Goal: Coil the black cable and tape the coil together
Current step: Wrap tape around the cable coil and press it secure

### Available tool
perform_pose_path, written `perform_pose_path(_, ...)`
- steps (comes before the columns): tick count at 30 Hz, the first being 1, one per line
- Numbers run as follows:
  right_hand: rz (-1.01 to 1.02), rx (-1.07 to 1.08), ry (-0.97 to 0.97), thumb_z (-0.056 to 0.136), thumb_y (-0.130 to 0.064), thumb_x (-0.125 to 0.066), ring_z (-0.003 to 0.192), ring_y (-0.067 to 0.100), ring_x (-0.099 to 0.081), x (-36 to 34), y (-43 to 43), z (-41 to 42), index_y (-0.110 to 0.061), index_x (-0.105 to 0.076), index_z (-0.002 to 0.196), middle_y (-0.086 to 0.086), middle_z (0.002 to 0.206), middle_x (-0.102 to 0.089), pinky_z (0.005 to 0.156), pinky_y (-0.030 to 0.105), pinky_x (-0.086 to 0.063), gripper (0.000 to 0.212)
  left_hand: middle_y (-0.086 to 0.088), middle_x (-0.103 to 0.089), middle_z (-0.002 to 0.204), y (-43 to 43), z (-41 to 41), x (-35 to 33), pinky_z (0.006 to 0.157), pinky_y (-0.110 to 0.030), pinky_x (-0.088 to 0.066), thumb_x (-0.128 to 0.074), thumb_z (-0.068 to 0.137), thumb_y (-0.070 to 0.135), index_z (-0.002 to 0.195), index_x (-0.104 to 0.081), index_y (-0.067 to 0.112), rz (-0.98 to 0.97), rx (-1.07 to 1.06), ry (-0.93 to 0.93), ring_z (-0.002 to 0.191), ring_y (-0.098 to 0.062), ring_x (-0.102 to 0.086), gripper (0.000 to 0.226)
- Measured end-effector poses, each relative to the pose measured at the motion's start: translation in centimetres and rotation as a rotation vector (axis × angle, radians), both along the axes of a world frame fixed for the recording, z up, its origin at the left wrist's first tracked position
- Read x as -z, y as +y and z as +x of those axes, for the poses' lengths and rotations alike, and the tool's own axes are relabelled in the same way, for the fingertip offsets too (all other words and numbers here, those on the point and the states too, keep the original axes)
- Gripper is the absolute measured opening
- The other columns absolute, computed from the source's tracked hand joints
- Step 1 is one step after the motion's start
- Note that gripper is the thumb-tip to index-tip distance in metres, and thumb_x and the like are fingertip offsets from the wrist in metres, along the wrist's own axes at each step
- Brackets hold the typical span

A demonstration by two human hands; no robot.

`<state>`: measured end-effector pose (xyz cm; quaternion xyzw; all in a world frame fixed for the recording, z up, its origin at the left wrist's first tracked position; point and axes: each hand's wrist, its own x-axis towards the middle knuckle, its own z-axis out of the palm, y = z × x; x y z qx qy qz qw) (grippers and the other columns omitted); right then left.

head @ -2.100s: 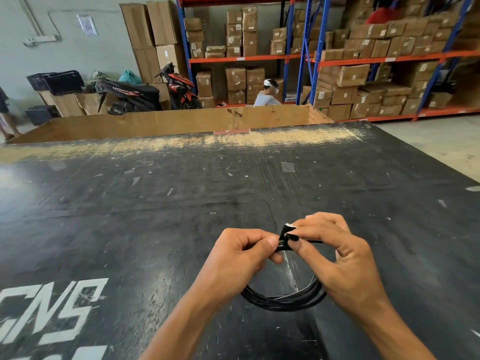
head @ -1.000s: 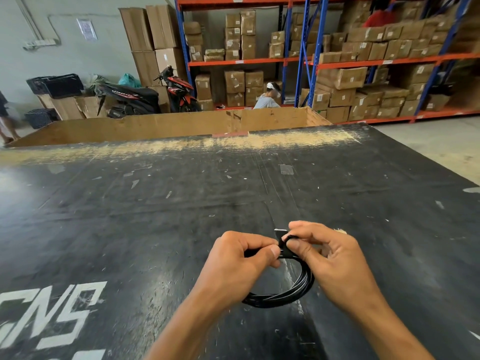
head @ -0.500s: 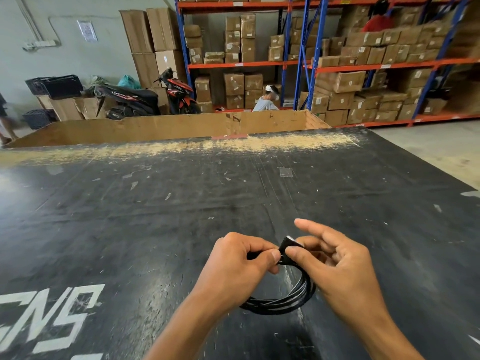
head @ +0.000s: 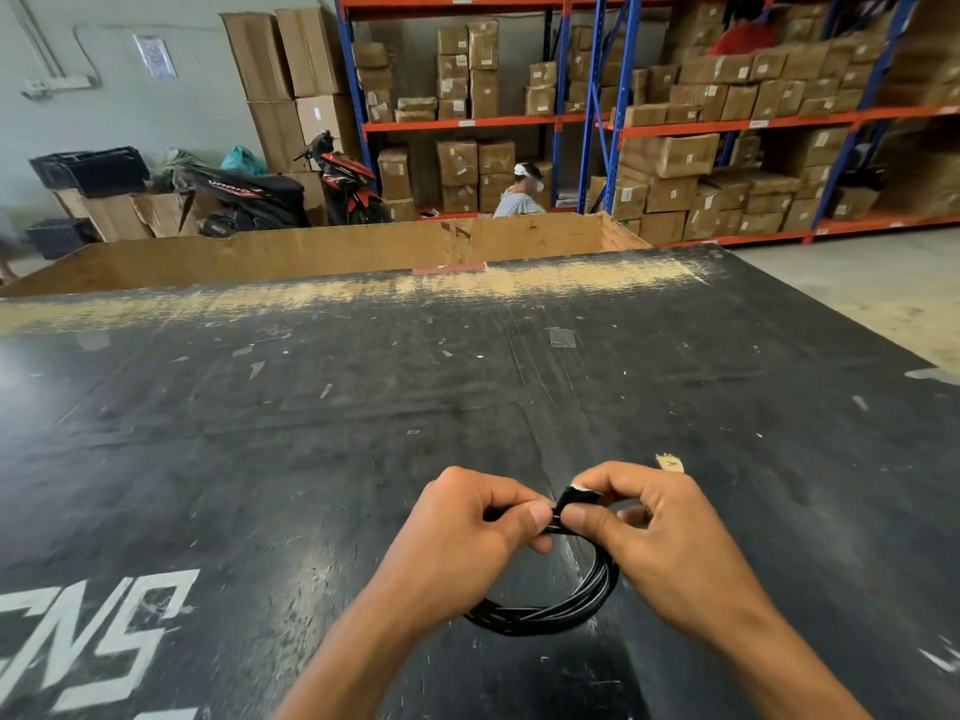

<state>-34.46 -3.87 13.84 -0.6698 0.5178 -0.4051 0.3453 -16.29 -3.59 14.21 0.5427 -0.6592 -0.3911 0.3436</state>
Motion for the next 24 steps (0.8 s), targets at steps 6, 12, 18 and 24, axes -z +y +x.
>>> perform_pose_path(6,-0.08,0.06,0.01,0.081,-0.027,-0.071,0.061,0.003,-0.055,0.4,0.2,0.5,-0.025,-0.07,0.08,-0.01,0.069,-0.068,0.067,0.037,-0.048,0.003,0.007,-0.073,0.063,0.2,-0.1,0.3,0.054,-0.027,-0.04,-0.062,0.095,0.024,0.077,-0.07,0.018,0.016,-0.066,0.115,0.051,-0.011,-0.048,0.02)
perform_pose_path(12,-0.141,0.128,0.047,0.084,-0.029,-0.073,0.061,0.011,-0.057,0.4,0.2,1.0,-0.023,-0.071,0.07,-0.005,0.065,-0.069,0.063,0.03,-0.047,0.015,0.008,-0.064,0.056,0.3,-0.8,0.6,0.052,-0.029,-0.036,-0.059,0.096,0.024,0.073,-0.069,0.019,-0.04,-0.071,0.091,0.052,-0.013,-0.043,0.026)
perform_pose_path(18,-0.109,0.249,-0.072,0.091,-0.029,-0.064,0.045,0.007,-0.039,-0.3,-0.5,0.7,-0.01,-0.064,0.06,0.001,0.046,-0.05,0.048,0.027,-0.035,0.036,0.009,-0.056,0.057,0.5,-1.2,0.4,0.054,-0.026,-0.04,-0.049,0.101,0.023,0.093,-0.059,0.004,0.012,-0.099,0.32,0.052,-0.013,-0.048,0.023)
perform_pose_path(24,0.06,0.279,-0.236,0.1,-0.036,-0.045,0.04,0.003,-0.051,-0.6,-0.7,1.1,0.0,-0.057,0.061,0.002,0.044,-0.059,0.048,0.016,-0.041,0.054,0.01,-0.052,0.057,0.7,-2.4,0.4,0.042,-0.02,-0.037,-0.046,0.102,0.022,0.094,-0.056,0.007,0.066,-0.152,0.498,0.046,-0.008,-0.041,0.02)
